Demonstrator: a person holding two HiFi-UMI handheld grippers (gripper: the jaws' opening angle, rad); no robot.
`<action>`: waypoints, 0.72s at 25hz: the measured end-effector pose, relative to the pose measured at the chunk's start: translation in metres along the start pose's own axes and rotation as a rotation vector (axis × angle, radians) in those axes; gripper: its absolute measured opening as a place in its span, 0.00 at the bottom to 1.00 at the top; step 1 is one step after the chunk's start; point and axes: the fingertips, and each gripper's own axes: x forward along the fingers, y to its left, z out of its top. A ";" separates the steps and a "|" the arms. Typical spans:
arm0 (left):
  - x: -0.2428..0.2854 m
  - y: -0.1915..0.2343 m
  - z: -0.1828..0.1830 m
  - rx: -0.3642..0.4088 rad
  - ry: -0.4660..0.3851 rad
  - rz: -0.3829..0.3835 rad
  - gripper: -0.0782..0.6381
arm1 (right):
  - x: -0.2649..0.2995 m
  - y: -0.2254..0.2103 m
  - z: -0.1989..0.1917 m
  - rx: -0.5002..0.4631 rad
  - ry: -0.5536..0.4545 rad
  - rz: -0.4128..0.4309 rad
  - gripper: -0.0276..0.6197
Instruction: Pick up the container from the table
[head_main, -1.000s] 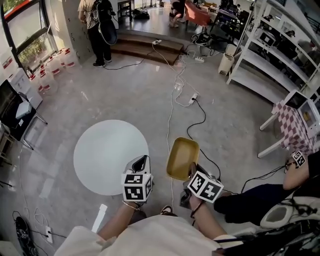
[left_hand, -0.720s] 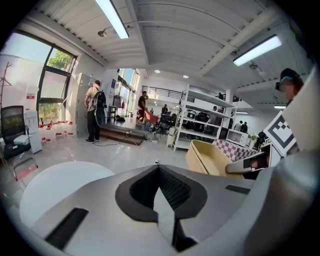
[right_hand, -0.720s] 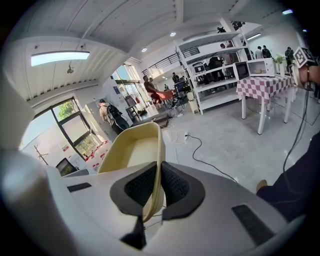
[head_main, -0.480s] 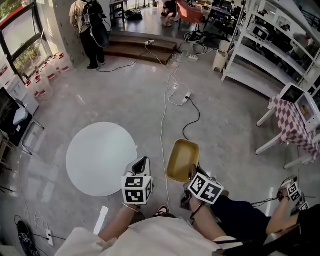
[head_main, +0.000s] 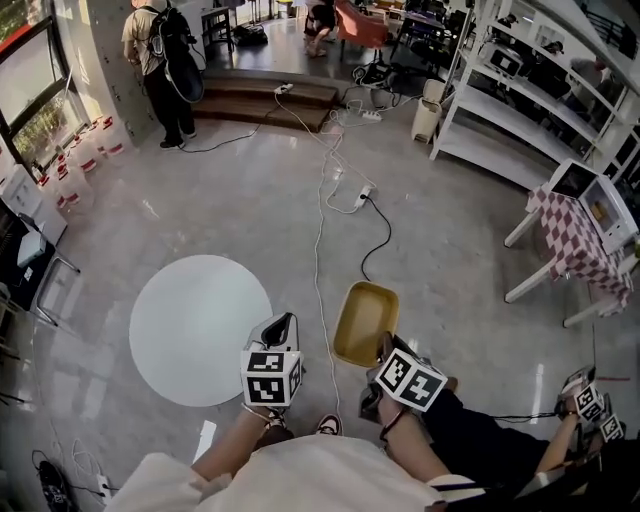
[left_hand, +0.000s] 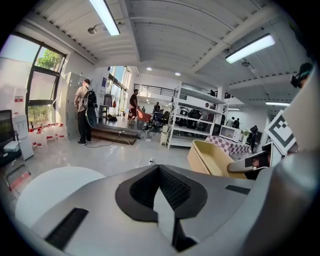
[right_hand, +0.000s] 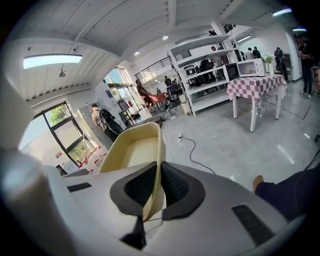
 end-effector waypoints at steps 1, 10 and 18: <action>0.001 0.004 0.002 -0.007 0.000 -0.003 0.13 | 0.000 0.003 0.002 -0.005 -0.007 -0.004 0.11; 0.009 0.007 0.004 0.020 0.014 -0.054 0.13 | 0.001 0.010 0.000 0.004 -0.020 -0.033 0.11; 0.008 0.008 0.006 0.046 0.013 -0.087 0.13 | -0.004 0.014 -0.003 0.017 -0.036 -0.052 0.11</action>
